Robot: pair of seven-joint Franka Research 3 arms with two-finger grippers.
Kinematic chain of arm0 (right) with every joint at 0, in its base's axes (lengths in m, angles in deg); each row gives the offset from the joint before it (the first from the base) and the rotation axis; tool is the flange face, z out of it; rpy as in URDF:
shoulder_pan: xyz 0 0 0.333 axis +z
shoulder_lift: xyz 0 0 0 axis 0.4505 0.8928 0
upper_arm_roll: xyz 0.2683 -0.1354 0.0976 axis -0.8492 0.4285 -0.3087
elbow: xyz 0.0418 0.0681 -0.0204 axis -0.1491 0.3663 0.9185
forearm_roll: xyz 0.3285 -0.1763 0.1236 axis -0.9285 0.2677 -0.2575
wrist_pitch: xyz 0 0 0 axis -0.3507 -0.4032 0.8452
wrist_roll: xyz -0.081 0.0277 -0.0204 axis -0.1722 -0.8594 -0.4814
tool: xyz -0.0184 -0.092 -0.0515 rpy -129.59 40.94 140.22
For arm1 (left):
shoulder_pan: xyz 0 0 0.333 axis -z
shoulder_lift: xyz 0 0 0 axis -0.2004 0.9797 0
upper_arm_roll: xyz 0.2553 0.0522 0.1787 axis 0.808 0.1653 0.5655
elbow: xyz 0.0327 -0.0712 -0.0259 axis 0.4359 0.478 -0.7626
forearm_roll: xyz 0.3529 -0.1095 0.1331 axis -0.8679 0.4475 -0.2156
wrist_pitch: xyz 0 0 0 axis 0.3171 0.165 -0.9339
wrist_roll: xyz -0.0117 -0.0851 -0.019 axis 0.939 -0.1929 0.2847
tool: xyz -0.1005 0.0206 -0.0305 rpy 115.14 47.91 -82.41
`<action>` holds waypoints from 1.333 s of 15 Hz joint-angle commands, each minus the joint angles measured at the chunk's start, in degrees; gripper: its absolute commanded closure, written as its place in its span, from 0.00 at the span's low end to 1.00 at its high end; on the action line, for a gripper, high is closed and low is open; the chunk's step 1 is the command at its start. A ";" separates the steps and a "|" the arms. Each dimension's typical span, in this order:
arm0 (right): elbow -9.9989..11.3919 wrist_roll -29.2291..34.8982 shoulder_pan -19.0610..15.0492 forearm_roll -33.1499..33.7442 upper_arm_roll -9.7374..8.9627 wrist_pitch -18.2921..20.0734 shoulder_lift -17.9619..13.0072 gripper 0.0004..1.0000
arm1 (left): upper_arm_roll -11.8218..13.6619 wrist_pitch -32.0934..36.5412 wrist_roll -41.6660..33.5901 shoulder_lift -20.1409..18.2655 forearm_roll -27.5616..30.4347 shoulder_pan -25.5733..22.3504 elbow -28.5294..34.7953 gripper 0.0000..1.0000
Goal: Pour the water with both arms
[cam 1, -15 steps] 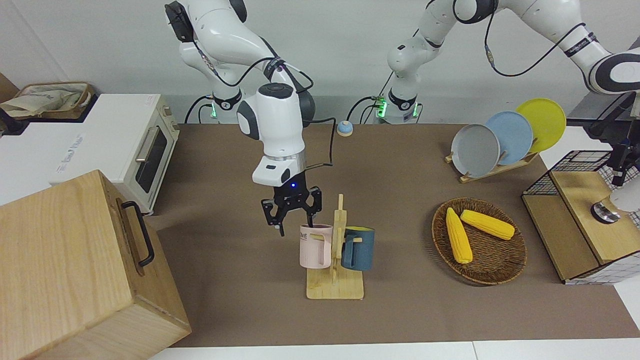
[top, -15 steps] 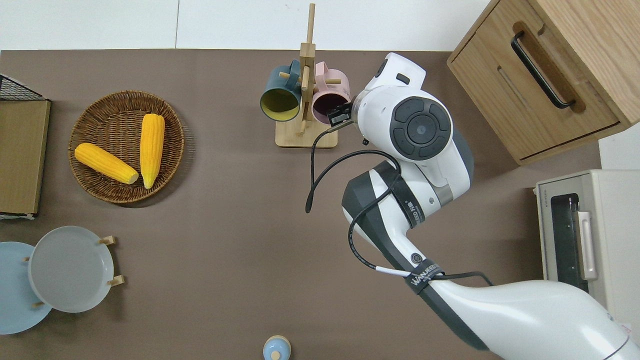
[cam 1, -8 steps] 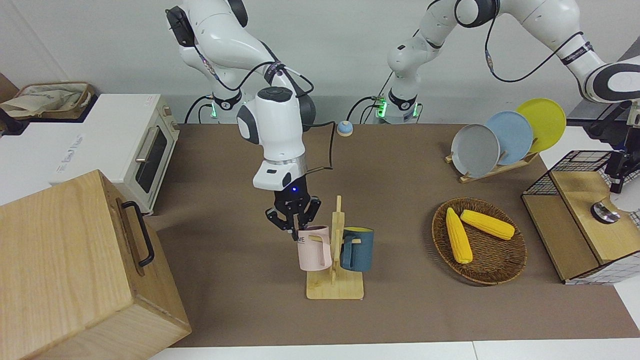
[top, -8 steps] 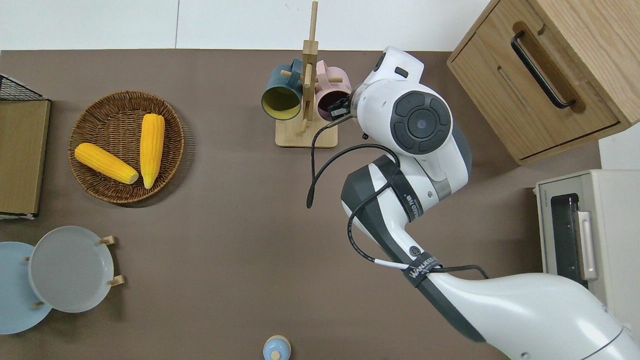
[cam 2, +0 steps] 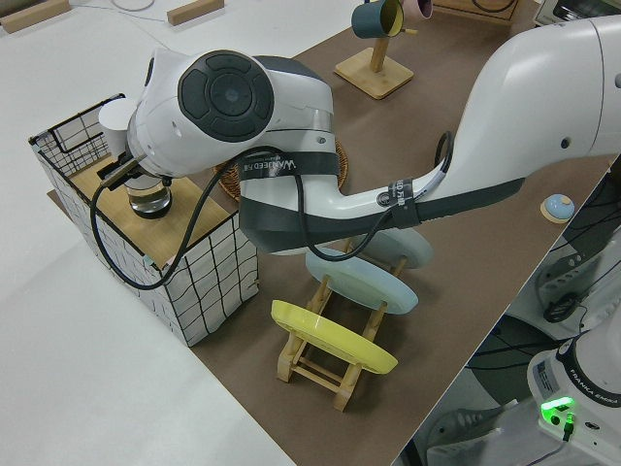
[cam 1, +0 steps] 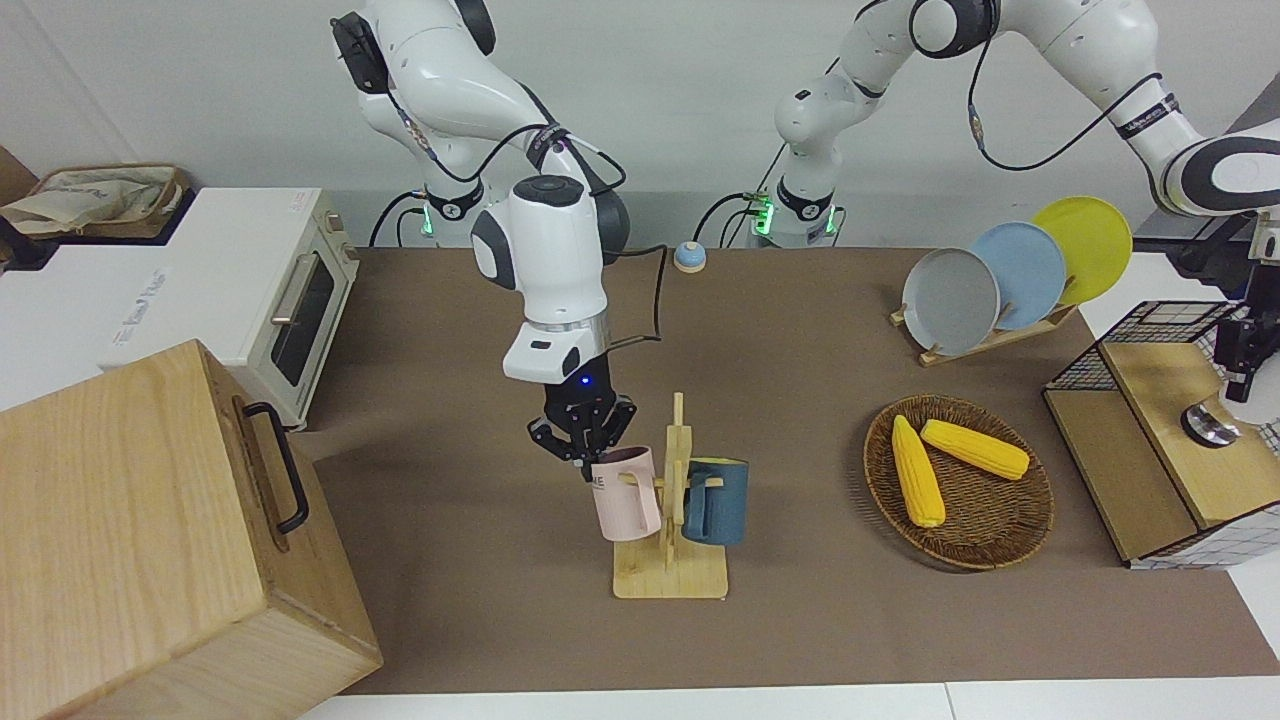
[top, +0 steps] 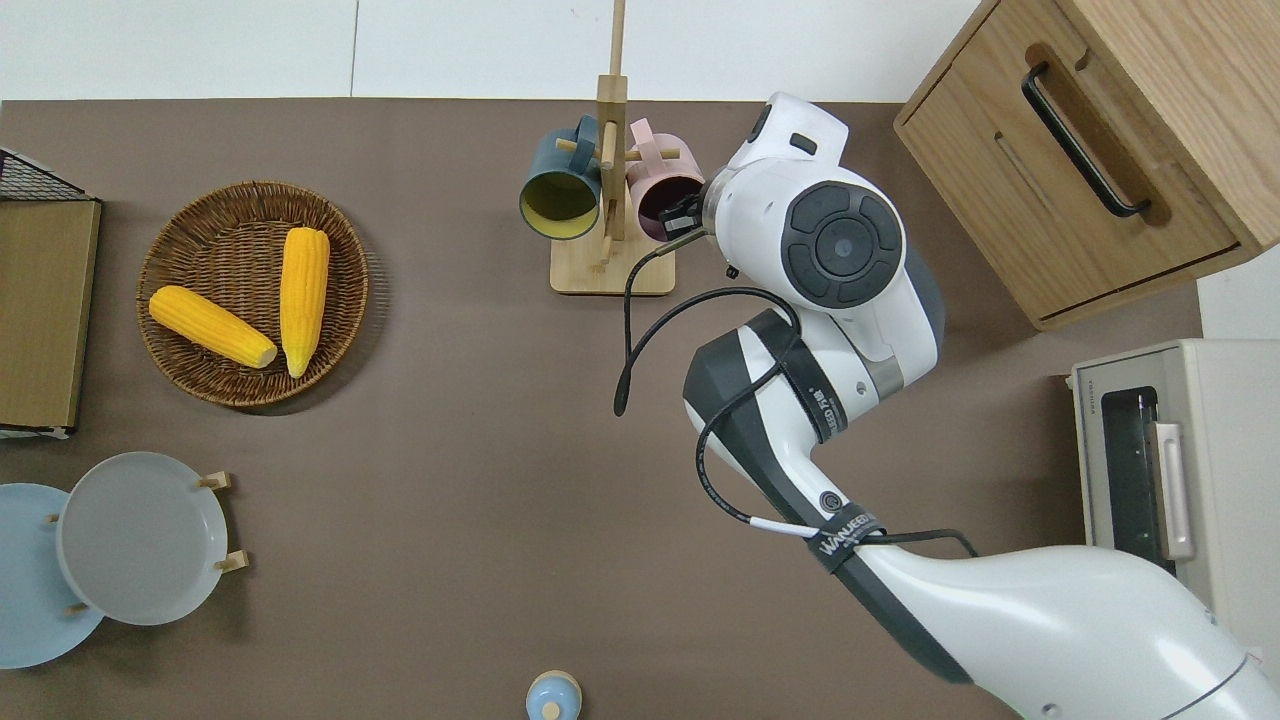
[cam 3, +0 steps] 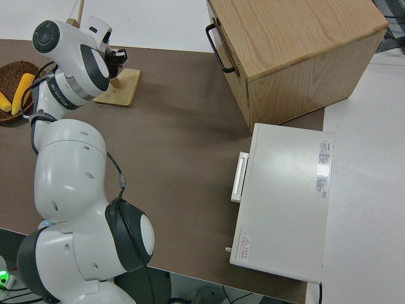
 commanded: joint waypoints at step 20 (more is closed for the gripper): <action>-1.15 -5.34 -2.12 4.10 -0.20 18.08 -4.59 1.00 | -0.26 9.58 21.90 -6.34 -14.06 1.31 -6.92 1.00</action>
